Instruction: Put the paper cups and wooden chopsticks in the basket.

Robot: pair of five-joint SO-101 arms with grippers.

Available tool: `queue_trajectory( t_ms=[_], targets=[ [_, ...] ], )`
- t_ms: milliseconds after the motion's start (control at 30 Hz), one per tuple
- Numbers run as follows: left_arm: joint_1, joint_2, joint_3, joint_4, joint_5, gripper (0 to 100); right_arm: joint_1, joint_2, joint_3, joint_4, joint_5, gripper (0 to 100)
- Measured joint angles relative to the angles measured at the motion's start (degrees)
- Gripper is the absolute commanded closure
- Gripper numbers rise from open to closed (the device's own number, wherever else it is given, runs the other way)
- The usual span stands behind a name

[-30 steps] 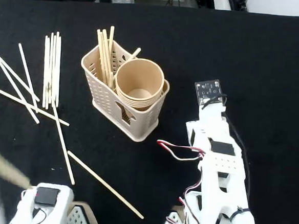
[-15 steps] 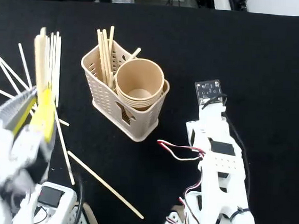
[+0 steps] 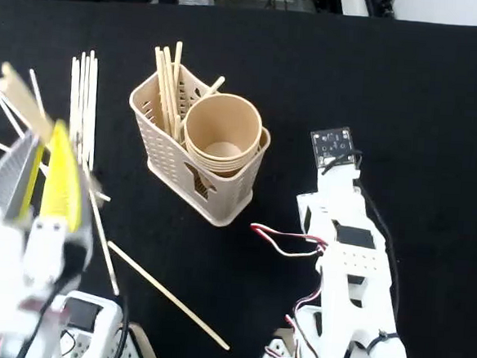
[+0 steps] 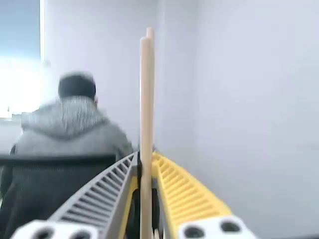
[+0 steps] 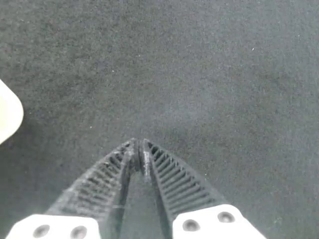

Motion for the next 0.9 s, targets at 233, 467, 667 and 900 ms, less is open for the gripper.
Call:
queue_trajectory(
  t_ms=[233,467,667,900],
  targets=[
    [0.00,11.87,8.35,-33.85,0.00,97,0.00,0.00,0.00,0.00,0.00,98.5],
    [0.00,35.69,-4.92,-34.90,1.85,97,0.00,0.00,0.00,0.00,0.00,98.5],
    [0.09,48.79,-8.44,-34.90,5.80,97,0.00,0.00,0.00,0.00,0.00,98.5],
    [0.09,52.92,-7.82,-34.90,6.33,97,0.00,0.00,0.00,0.00,0.00,98.5]
  ],
)
